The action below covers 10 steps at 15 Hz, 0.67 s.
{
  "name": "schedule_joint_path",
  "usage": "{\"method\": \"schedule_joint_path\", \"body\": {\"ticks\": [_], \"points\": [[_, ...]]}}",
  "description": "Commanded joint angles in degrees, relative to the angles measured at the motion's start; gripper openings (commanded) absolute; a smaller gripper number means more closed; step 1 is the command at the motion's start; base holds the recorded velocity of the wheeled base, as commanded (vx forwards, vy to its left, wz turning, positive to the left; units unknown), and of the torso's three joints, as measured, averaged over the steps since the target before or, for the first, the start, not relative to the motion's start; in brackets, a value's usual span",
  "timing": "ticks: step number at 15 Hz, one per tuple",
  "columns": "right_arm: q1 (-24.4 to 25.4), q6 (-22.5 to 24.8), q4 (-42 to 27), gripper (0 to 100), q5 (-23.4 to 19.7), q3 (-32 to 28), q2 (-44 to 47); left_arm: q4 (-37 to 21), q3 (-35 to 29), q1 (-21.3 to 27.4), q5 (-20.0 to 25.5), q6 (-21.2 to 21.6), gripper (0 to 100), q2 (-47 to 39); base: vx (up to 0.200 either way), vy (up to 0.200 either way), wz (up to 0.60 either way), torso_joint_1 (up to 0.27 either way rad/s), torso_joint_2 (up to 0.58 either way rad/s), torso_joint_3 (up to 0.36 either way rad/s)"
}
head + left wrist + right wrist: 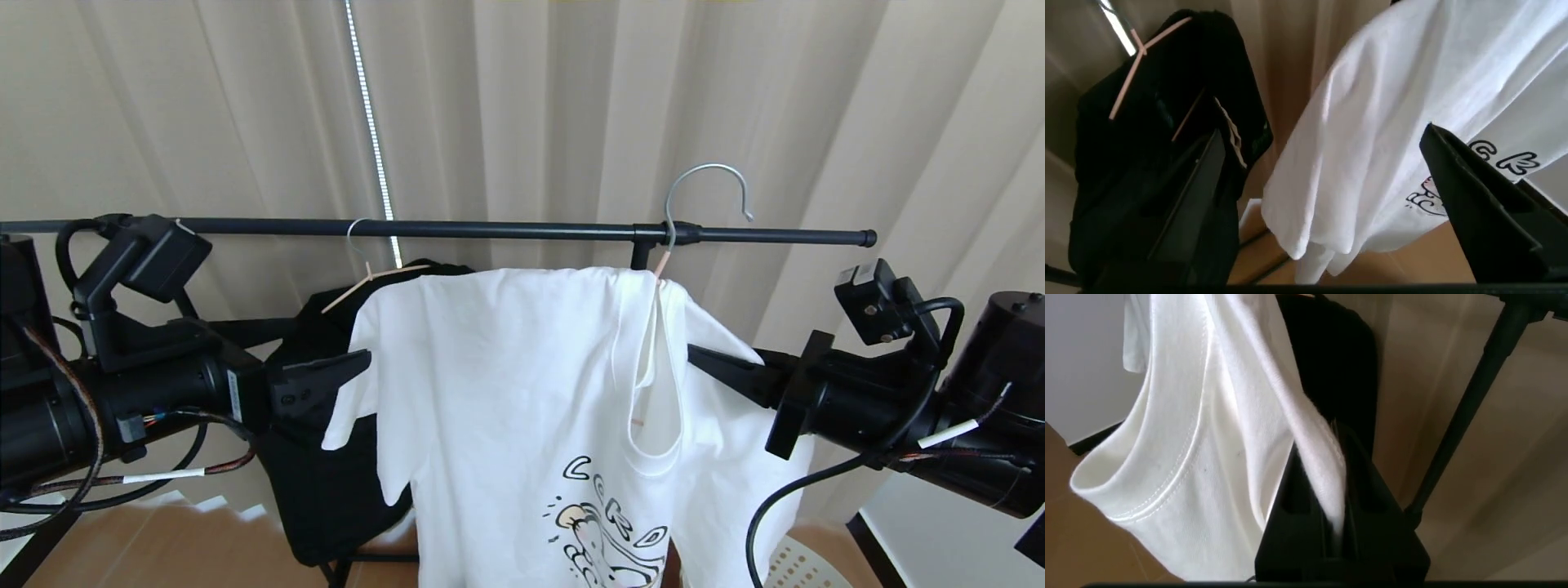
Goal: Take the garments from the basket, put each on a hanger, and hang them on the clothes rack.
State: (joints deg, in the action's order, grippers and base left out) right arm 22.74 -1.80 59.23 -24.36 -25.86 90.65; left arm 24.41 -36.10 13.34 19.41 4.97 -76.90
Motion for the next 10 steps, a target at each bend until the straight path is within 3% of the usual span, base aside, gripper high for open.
{"method": "schedule_joint_path", "body": {"ticks": [1,6,7,10], "points": [[-0.06,0.05,0.00,0,-0.52,0.28,-1.00,0.03,0.15,-0.15,0.02,-0.05,100,-2.73,0.000,0.000,0.00,0.000,0.00,0.000],[-0.06,0.75,0.00,0,-1.57,1.07,-2.41,1.96,0.15,-0.77,-0.16,-0.32,100,-6.33,0.000,0.000,0.00,0.000,0.00,0.000],[-0.06,1.19,0.00,0,-1.57,1.16,-2.23,1.96,0.24,-0.86,-0.16,-0.32,0,-6.16,0.000,0.000,0.00,0.000,0.00,0.000],[-0.06,1.19,0.00,0,-1.57,1.07,-1.88,2.05,1.20,-0.94,-0.16,-0.58,0,-5.63,0.000,0.000,0.00,0.000,0.00,0.000]]}}
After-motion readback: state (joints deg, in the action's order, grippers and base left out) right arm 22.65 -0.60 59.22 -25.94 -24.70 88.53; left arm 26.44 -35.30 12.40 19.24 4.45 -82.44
